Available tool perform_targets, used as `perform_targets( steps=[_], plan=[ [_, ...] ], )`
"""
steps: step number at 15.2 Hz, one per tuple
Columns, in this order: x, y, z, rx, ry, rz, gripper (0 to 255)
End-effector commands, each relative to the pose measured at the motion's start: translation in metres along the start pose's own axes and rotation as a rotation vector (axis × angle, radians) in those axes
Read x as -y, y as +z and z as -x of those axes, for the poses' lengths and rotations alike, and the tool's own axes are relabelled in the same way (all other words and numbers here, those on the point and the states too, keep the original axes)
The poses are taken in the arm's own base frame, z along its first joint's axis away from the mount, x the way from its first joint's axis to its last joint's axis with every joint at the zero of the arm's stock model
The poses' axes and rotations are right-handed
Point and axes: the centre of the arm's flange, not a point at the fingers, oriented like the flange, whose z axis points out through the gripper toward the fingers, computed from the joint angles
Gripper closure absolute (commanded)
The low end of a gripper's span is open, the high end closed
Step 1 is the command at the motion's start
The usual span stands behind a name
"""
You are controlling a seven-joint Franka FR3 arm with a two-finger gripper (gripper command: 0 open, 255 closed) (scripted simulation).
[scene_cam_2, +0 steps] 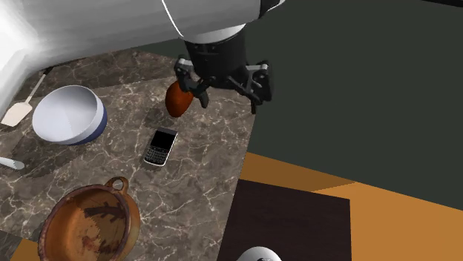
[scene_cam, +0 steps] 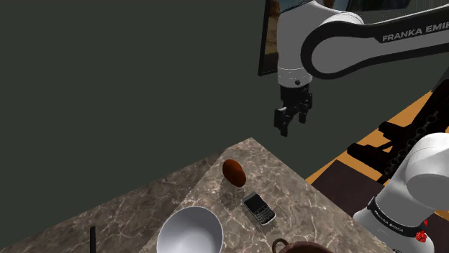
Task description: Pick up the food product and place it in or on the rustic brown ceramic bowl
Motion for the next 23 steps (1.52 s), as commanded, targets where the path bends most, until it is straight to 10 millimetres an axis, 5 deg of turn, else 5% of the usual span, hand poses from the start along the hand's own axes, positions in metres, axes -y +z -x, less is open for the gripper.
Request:
perform_targets(
  steps=[1, 17, 23],
  plan=[
    [0.029, 0.007, -0.006, -0.007, 0.011, 0.016, 0],
    [0.227, 0.095, -0.079, -0.052, 0.089, 0.159, 0],
    [0.230, 0.125, -0.083, -0.053, 0.092, 0.164, 0]
  ],
)
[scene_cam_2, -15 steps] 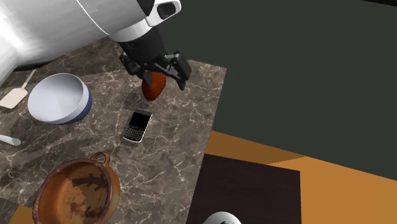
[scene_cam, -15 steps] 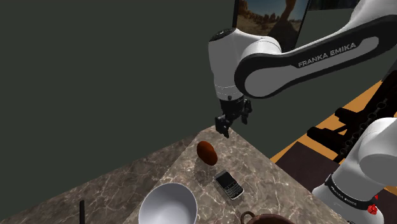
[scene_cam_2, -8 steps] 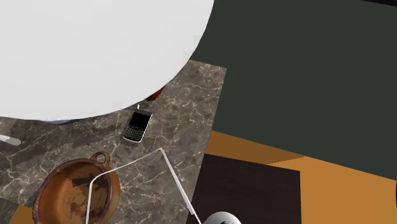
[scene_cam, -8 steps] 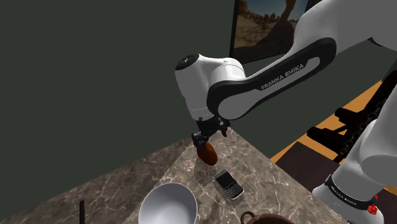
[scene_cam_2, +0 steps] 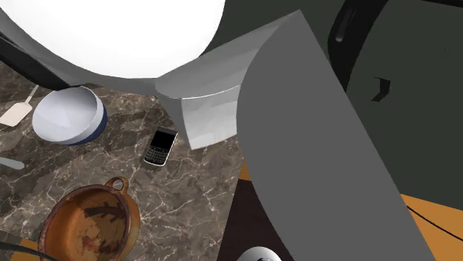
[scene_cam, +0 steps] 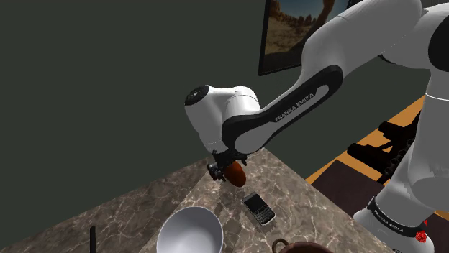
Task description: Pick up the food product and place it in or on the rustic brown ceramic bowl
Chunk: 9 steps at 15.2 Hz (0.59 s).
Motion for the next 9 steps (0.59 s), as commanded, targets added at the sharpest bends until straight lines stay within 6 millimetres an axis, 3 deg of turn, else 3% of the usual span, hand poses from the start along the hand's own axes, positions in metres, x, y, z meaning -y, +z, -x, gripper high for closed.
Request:
perform_targets(
  steps=[1, 3, 9],
  plan=[
    [0.0009, 0.0109, 0.0011, 0.000, 0.000, 0.000, 0],
    [0.0009, 0.0192, 0.0011, 0.000, 0.000, 0.000, 0],
    [0.0009, 0.0192, 0.0011, 0.000, 0.000, 0.000, 0]
  ],
)
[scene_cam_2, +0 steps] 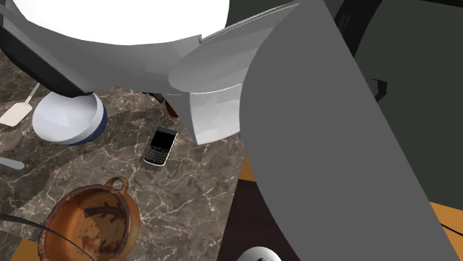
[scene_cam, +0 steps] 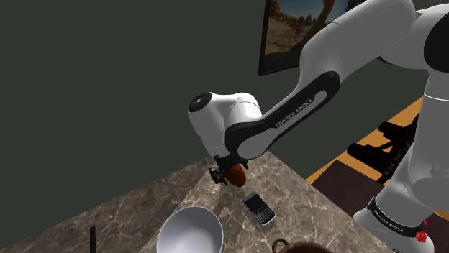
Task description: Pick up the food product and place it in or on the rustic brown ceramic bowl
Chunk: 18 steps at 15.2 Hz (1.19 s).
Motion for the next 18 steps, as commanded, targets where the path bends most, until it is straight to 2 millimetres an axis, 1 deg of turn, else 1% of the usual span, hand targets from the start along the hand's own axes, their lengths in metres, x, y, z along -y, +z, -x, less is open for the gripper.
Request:
perform_targets(
  steps=[1, 2, 11, 18],
  plan=[
    [0.000, 0.000, 0.000, 0.000, 0.000, 0.000, 0],
    [0.000, 0.000, 0.000, 0.000, 0.000, 0.000, 255],
    [0.000, 0.000, 0.000, 0.000, 0.000, 0.000, 255],
    [-0.012, -0.035, 0.002, 0.000, 0.000, 0.000, 255]
  ],
)
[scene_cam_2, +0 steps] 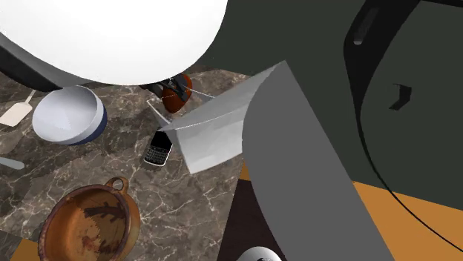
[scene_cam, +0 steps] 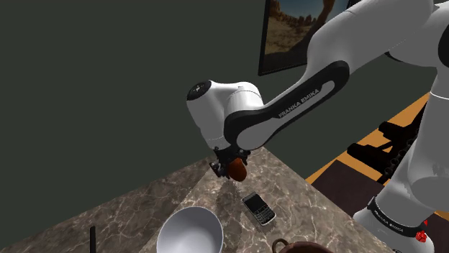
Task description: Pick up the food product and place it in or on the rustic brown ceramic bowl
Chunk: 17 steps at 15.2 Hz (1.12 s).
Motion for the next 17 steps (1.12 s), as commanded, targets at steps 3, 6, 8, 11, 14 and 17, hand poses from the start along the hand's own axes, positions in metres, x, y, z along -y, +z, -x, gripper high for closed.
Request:
perform_targets(
  steps=[3, 6, 8, 11, 14, 17],
  plan=[
    [-0.007, -0.021, 0.001, 0.000, 0.000, 0.000, 255],
    [-0.012, -0.036, 0.002, 0.000, 0.000, 0.000, 255],
    [-0.015, -0.046, 0.002, 0.000, 0.000, 0.000, 255],
    [-0.020, -0.061, 0.003, 0.000, 0.000, 0.000, 255],
    [-0.025, -0.076, 0.004, 0.000, 0.000, 0.000, 255],
    [-0.030, -0.091, 0.005, 0.000, 0.000, 0.000, 255]
  ],
)
